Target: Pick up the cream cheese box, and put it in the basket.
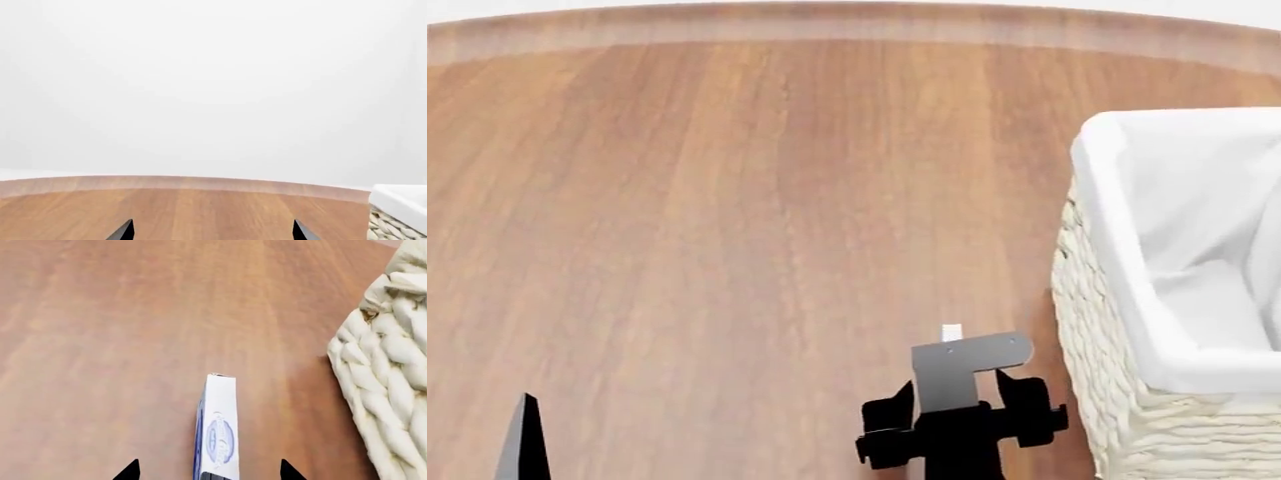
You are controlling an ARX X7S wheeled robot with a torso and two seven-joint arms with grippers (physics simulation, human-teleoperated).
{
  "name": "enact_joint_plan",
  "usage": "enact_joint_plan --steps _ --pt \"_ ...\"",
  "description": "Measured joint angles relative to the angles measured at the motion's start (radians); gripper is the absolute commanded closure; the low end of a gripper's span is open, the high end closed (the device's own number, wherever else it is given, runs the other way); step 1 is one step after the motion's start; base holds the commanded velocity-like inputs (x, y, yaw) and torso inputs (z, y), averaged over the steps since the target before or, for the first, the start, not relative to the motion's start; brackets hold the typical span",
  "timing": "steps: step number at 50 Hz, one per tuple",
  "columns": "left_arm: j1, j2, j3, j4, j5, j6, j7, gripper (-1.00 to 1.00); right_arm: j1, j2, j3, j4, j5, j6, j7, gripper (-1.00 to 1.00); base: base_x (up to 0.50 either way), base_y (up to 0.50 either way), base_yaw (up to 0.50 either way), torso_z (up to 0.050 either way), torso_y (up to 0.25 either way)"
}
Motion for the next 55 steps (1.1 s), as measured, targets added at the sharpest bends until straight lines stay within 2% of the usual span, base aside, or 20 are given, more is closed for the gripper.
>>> enact_joint_plan --steps 3,4,20,33,43,55 --pt "0.000 -0.001 0.001 0.002 0.000 0.000 -0.002 -1.00 -0.003 0.000 0.020 -0.001 -0.015 0.001 -0.003 -1.00 0.00 0.00 0.00 0.000 0.000" --pt "0.001 -0.001 0.001 0.003 0.000 -0.001 -0.003 -1.00 -0.004 0.000 0.027 -0.002 -0.020 0.001 -0.004 1.00 0.00 0.00 0.00 0.000 0.000" --pt "0.000 -0.004 0.005 0.001 -0.003 0.005 -0.007 -1.00 -0.006 -0.001 0.026 0.000 -0.005 -0.003 -0.006 1.00 0.00 0.00 0.00 0.000 0.000" --pt "-0.001 -0.008 0.006 -0.001 -0.009 0.010 -0.009 -1.00 0.047 0.005 -0.173 -0.023 0.205 -0.037 0.013 1.00 0.00 0.00 0.00 0.000 0.000" --pt "-0.002 -0.011 0.009 -0.002 -0.013 0.009 -0.011 -1.00 0.051 0.098 -0.271 -0.344 0.320 0.085 0.105 1.00 0.00 0.00 0.00 0.000 0.000" --pt "-0.004 -0.015 0.012 -0.002 -0.024 0.003 -0.013 -1.00 0.071 0.252 -0.309 -0.897 0.428 0.307 0.260 1.00 0.00 0.00 0.00 0.000 0.069"
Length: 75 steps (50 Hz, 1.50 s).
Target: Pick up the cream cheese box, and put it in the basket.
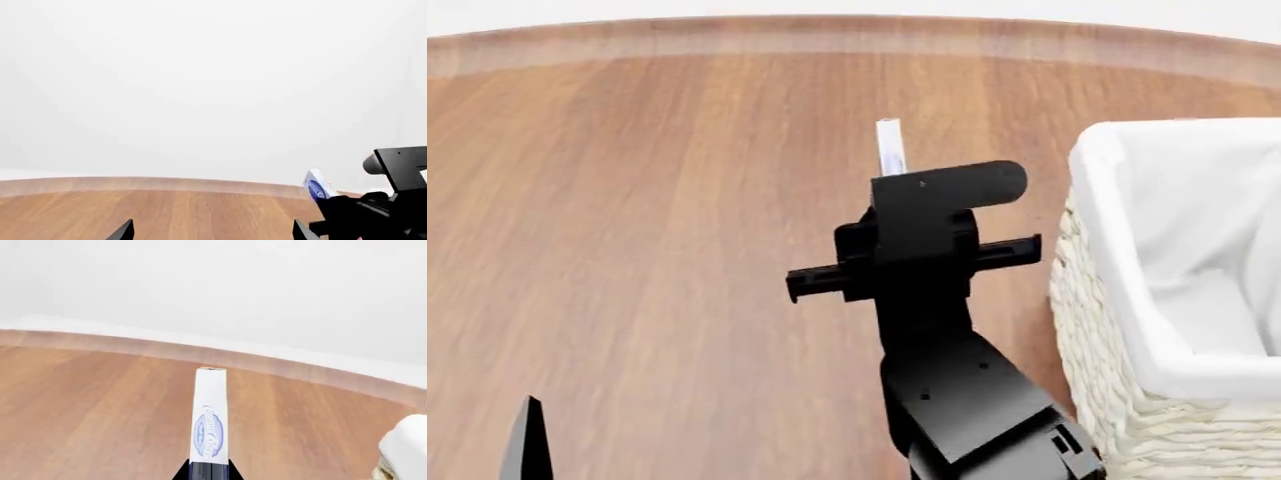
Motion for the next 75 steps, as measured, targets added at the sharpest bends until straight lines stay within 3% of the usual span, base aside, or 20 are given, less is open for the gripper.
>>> enact_joint_plan --steps 17,24,43,59,75 --pt "-0.006 -0.009 0.005 -0.002 -0.014 -0.011 0.000 -1.00 0.086 0.140 0.006 -0.532 0.097 0.234 0.162 1.00 0.00 0.00 0.00 0.000 0.250" --pt "-0.008 -0.011 0.009 -0.004 -0.013 -0.011 0.000 -1.00 0.126 0.187 0.030 -0.656 0.133 0.294 0.201 1.00 0.00 0.00 0.00 0.000 0.250" --pt "-0.004 -0.016 0.020 0.008 0.007 -0.005 -0.009 -1.00 0.157 0.415 0.150 -0.841 0.242 0.367 0.214 1.00 0.00 0.00 0.00 0.000 0.000" --pt "-0.004 -0.021 0.012 0.005 -0.007 0.008 -0.013 -1.00 0.090 0.642 0.261 -0.849 0.374 0.335 0.074 1.00 0.00 0.00 0.00 0.000 0.000" --pt "-0.007 -0.028 0.010 0.011 -0.009 0.007 -0.019 -1.00 0.094 0.832 0.332 -0.660 0.511 0.350 -0.241 1.00 0.00 0.00 0.00 0.000 0.000"
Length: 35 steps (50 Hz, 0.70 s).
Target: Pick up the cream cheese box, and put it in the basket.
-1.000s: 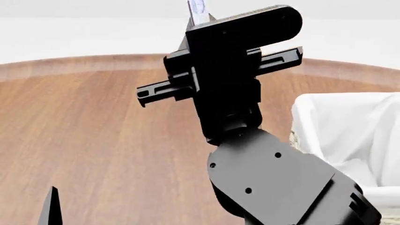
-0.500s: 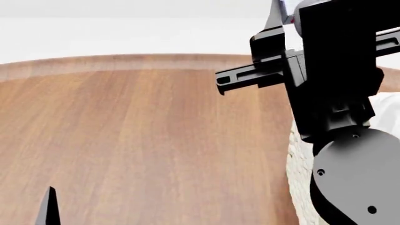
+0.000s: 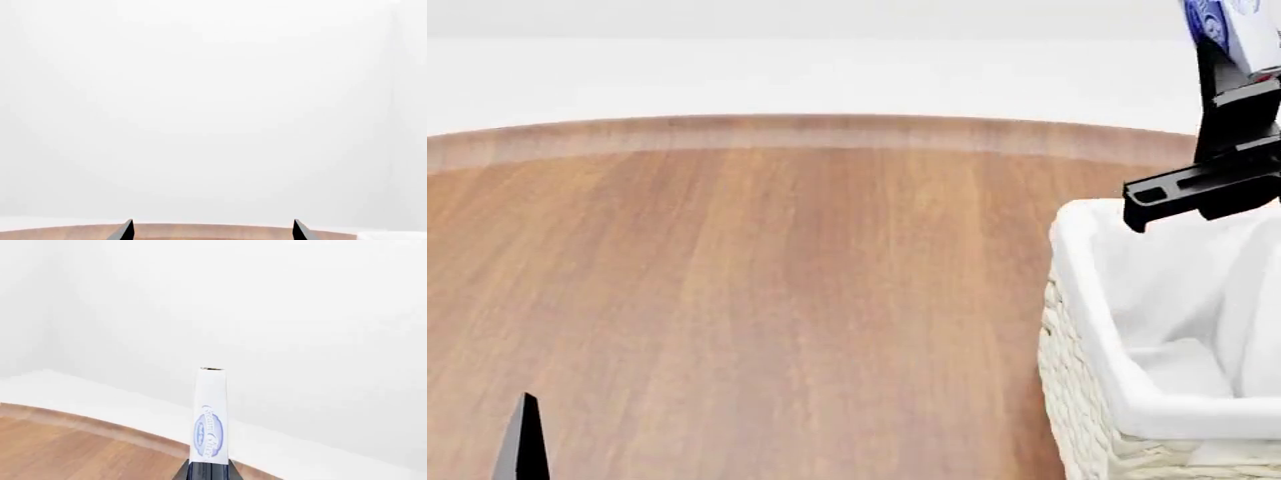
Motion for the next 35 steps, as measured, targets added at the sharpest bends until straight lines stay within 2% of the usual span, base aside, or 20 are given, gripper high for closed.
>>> enact_joint_plan --steps 8,22,35 --pt "-0.001 -0.002 0.004 0.003 0.003 -0.002 -0.003 -1.00 0.153 -0.015 -0.047 0.178 -0.034 0.142 -0.088 1.00 0.00 0.00 0.00 0.000 0.000" --pt "-0.007 -0.005 0.007 0.003 0.002 -0.006 -0.008 -1.00 0.499 -0.187 -0.257 0.557 -0.239 0.402 -0.239 1.00 0.00 0.00 0.00 0.000 0.001" --pt "-0.007 -0.008 0.008 0.007 0.000 -0.007 -0.014 -1.00 0.578 -0.292 -0.325 0.777 -0.308 0.485 -0.275 1.00 0.00 0.00 0.00 0.000 0.000"
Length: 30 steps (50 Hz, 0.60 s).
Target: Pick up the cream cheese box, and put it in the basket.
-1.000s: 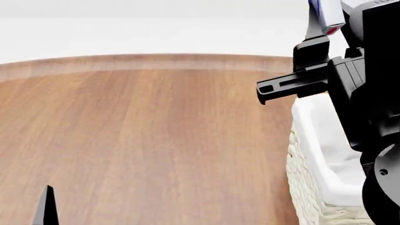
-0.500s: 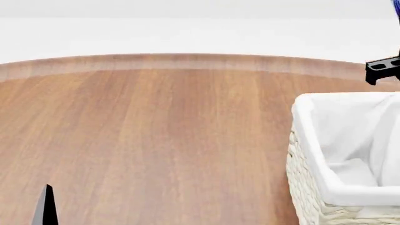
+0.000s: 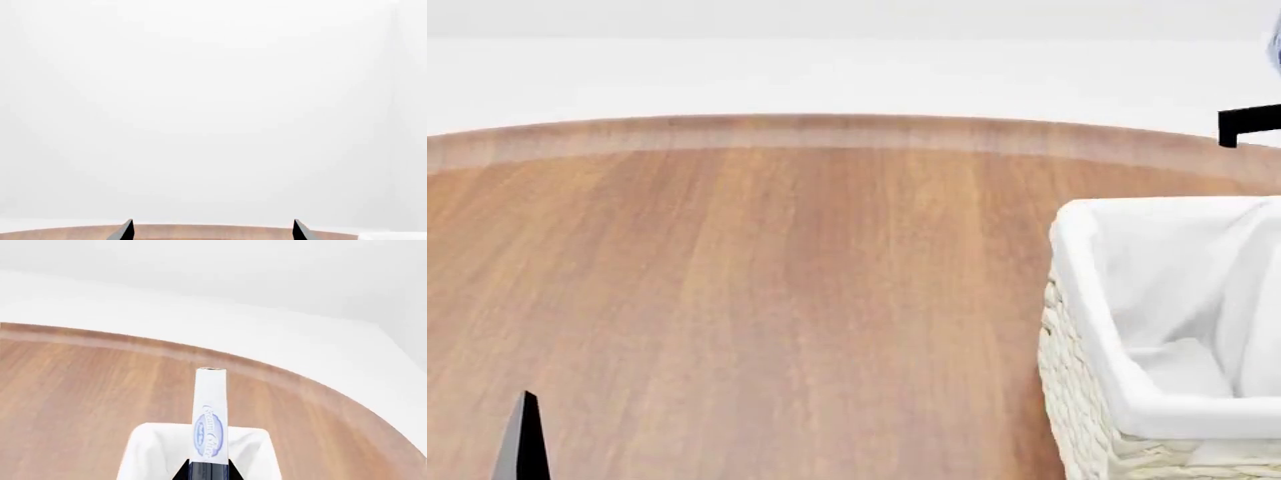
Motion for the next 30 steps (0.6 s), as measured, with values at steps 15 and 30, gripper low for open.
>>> enact_joint_plan --steps 15,30 --pt "0.003 -0.006 0.001 0.007 -0.004 0.000 -0.006 -1.00 -0.016 -0.083 0.029 0.173 0.027 0.030 0.000 1.00 0.00 0.00 0.00 0.000 0.001" --pt "0.001 -0.007 0.006 -0.001 -0.004 0.007 -0.007 -1.00 -0.069 -0.130 0.013 0.267 0.014 -0.007 -0.032 1.00 0.00 0.00 0.00 0.000 0.001"
